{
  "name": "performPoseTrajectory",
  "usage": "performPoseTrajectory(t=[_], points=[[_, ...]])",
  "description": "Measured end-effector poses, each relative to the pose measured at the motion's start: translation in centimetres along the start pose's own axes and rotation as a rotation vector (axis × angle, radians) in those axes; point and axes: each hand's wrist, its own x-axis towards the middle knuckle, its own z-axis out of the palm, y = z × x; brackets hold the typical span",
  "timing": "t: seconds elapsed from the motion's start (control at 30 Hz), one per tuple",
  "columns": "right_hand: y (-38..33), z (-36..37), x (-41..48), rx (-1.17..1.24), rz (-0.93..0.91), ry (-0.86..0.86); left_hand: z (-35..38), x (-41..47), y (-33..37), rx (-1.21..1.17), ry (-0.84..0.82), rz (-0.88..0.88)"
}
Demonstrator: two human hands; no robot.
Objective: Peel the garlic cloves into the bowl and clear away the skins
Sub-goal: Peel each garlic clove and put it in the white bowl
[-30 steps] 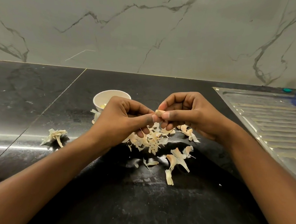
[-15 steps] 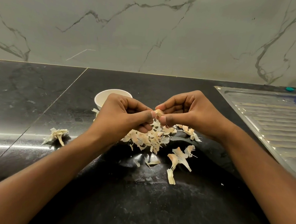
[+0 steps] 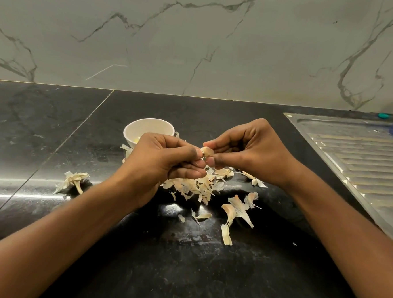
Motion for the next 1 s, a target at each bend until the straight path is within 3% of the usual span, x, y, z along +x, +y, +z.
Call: performPoseTrajectory(t=[0.3, 0.57, 1.0], points=[[-0.2, 0.7, 0.1, 0.03, -0.042, 0.017, 0.6, -0.2, -0.3, -0.004, 0.1, 0.07], [-0.6, 0.4, 0.0, 0.175, 0.062, 0.026, 0.2, -0.1, 0.3, 0.071, 0.06, 0.136], [-1.1, -1.7, -0.5, 0.011, 0.158, -0.155, 0.0, -0.1, -0.1, 0.345, -0.079, 0.249]])
